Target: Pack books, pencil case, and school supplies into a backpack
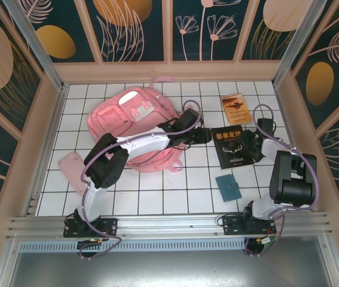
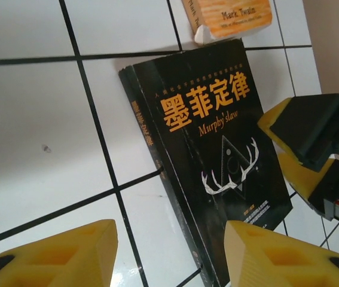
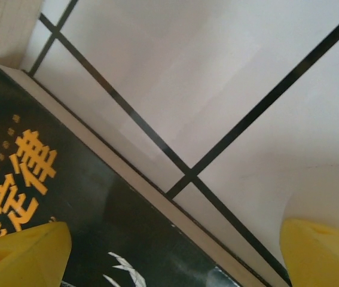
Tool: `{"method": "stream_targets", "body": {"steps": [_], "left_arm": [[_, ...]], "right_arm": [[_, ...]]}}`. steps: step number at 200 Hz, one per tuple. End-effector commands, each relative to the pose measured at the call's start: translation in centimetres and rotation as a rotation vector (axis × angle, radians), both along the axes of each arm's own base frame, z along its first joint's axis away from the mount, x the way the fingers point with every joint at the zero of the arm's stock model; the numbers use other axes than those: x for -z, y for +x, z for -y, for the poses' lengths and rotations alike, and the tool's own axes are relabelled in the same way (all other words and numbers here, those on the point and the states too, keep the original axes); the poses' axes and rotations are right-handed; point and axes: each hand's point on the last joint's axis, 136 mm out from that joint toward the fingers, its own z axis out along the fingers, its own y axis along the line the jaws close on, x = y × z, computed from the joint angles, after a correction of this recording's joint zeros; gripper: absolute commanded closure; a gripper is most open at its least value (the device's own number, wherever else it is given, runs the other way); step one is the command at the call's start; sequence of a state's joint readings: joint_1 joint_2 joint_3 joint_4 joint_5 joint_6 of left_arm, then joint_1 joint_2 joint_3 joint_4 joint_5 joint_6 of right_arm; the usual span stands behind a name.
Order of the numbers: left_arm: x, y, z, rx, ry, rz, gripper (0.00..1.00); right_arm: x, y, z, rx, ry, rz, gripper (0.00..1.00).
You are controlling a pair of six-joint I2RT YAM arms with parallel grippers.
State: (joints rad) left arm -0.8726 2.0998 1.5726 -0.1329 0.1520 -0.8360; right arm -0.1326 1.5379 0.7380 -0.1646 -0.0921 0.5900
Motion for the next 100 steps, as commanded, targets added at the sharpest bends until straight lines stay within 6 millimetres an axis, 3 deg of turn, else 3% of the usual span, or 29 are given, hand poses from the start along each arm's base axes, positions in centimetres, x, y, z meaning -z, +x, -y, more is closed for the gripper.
{"method": "stream_targets", "body": {"steps": [1, 34, 58, 100], "left_arm": [[0.9, 0.3, 0.7, -0.013, -0.017, -0.037, 0.49], [2.8, 0.2, 1.0, 0.003, 0.014, -0.065, 0.5], [4.1, 0.5, 0.9, 0.0, 0.054, -0.074, 0.5], [6.0, 1.6, -0.6, -0.046, 0.173, -0.043, 0.51]], "right_arm": [[0.5, -1.5, -5.0, -0.096, 0.208, -0.002, 0.12], [-0.6, -2.1, -10.2, -0.221, 0.356, 0.032, 0.18], [-1.5, -2.1, -12.4, -0.296, 0.394, 0.043, 0.25], [-0.9, -1.4, -9.3, -0.279, 0.162, 0.005, 0.36]]}}
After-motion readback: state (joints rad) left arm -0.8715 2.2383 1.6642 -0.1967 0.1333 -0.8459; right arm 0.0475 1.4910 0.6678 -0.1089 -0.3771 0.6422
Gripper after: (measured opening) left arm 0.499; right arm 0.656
